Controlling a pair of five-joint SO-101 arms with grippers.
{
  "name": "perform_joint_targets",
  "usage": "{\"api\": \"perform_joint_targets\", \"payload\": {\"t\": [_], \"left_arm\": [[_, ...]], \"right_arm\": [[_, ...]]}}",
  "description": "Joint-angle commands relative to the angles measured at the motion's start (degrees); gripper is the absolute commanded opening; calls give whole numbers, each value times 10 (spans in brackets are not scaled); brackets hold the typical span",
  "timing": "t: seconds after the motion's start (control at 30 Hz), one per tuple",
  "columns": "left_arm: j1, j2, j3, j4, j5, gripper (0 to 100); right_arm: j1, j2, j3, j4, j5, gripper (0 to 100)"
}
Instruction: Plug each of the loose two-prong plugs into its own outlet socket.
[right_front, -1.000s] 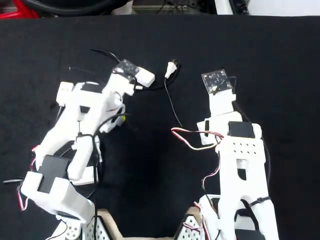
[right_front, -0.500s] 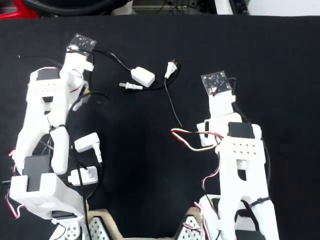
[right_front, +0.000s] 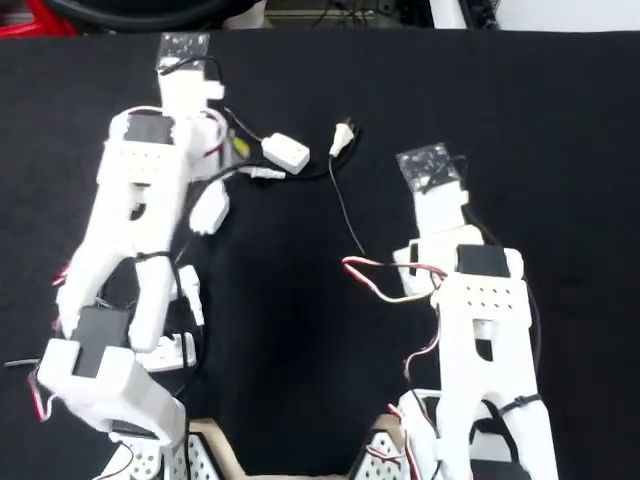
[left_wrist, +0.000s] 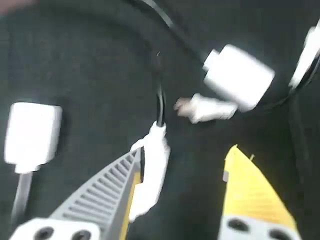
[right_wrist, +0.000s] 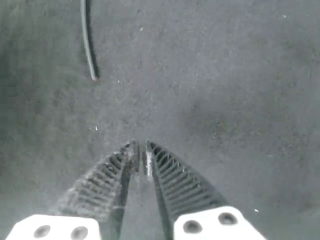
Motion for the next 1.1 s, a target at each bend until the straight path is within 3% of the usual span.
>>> {"api": "perform_joint_targets", "payload": {"t": [0.0,0.1,0.17,0.3,0.57,0.8,0.9,1.07], "left_arm": [[11,33,-24,-119,133,271],[25,99,-32,-182,194,328],[24,134,-45,-179,220,354],[13,127,-112,-91,204,373],[-31,230,-182,-188,189,371],[-58,399,-391,-191,185,350],[-47,485,-505,-188,138,310],[-35,622,-687,-133,118,325]], "right_arm": [[48,1,-4,14,40,12],[60,2,5,13,41,12],[58,2,22,-4,41,12],[58,2,51,-41,40,12],[58,2,52,-46,39,12],[44,2,53,-47,39,12],[27,2,63,-47,37,12],[24,2,64,-49,37,12]]}}
